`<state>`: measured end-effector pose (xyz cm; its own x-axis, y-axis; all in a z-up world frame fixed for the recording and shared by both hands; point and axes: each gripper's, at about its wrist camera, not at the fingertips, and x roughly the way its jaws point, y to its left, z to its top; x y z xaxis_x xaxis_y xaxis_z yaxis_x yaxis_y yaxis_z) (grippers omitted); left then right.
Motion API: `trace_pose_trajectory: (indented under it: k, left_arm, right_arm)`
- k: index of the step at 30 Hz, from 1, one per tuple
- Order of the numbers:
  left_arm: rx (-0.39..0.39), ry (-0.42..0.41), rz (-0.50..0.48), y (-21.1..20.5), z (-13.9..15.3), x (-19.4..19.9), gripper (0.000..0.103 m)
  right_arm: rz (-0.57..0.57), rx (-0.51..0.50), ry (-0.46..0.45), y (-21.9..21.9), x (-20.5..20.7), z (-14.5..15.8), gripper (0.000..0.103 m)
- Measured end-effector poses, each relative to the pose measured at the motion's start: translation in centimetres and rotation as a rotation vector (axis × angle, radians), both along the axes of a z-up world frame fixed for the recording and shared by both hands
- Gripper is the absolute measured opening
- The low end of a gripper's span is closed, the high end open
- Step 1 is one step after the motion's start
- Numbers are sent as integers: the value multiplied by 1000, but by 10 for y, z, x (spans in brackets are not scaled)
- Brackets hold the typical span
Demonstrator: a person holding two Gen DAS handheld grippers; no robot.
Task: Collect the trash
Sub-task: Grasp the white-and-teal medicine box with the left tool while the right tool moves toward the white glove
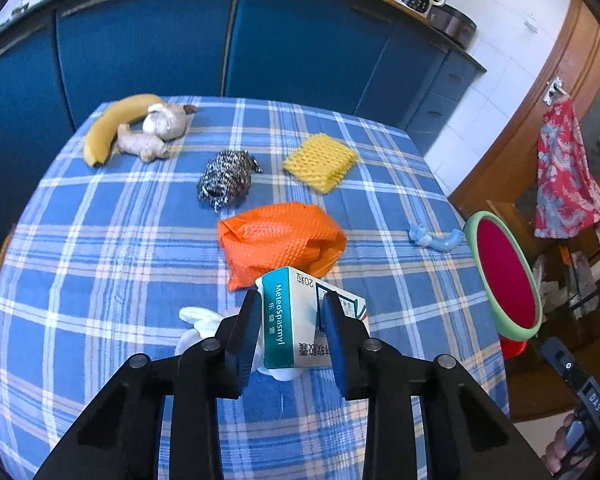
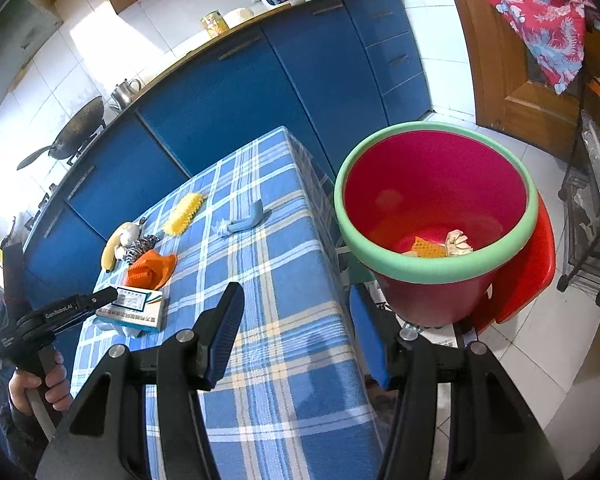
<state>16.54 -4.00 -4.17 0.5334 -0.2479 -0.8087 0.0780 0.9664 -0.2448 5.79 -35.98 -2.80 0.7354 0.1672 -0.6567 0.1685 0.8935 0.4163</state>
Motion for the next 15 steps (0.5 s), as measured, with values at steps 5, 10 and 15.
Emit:
trace_pose_trajectory:
  k: [5, 10, 15]
  left_arm:
    - [-32, 8, -20, -1, -3, -1, 30]
    - [-54, -7, -51, -6, -1, -8, 27]
    - [-89, -21, -49, -1, 6, -16, 25]
  right_arm:
    - [12, 1, 5, 4, 3, -1, 57]
    - [24, -1, 1, 9, 3, 0, 57]
    - [27, -1, -4, 13, 0, 3, 57]
